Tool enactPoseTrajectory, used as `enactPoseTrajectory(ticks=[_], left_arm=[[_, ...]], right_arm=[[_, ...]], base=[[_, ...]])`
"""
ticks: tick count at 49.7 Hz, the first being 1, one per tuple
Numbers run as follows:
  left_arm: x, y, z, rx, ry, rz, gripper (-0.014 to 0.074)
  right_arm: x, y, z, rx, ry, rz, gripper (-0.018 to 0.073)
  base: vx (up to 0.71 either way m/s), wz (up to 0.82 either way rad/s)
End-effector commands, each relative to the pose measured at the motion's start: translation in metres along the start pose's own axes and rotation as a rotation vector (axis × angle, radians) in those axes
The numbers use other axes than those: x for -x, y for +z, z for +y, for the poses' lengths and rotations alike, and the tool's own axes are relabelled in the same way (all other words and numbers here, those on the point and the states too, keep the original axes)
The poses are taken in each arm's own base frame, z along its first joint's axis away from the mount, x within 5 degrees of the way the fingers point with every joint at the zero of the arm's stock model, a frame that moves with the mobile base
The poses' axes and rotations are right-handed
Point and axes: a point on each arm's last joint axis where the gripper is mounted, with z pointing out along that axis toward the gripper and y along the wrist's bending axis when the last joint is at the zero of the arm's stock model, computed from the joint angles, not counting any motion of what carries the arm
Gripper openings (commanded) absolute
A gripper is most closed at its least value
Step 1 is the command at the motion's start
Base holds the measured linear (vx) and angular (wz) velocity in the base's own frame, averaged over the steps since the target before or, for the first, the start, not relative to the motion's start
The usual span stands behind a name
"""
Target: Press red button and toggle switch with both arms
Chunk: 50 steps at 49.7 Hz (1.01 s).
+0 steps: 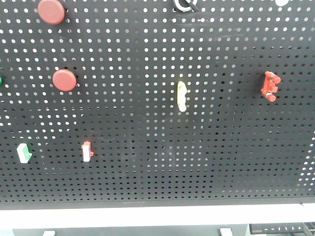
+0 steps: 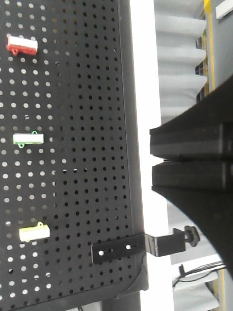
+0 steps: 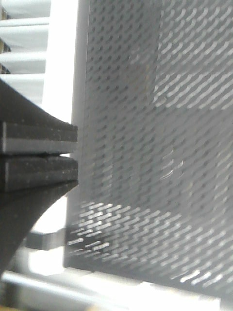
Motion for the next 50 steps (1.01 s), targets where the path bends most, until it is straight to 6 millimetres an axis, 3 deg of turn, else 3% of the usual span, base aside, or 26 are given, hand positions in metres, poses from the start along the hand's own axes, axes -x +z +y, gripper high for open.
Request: enactPoseTrajectory(ticks=[1, 50], left_arm=[[-0.0041, 0.0007, -0.0001, 0.002, -0.014, -0.046, 0.0001], [-0.0048, 0.0009, -0.0001, 0.001, -0.014, -0.038, 0.0001]], right_arm=[[-0.0025, -0.0008, -0.0001, -0.007, 0.021, -0.022, -0.0003], [-0.0045, -0.0009, -0.0001, -0.007, 0.049, -0.001, -0.0003]], base=[[0.0, 0.01], [0.0, 0.0]])
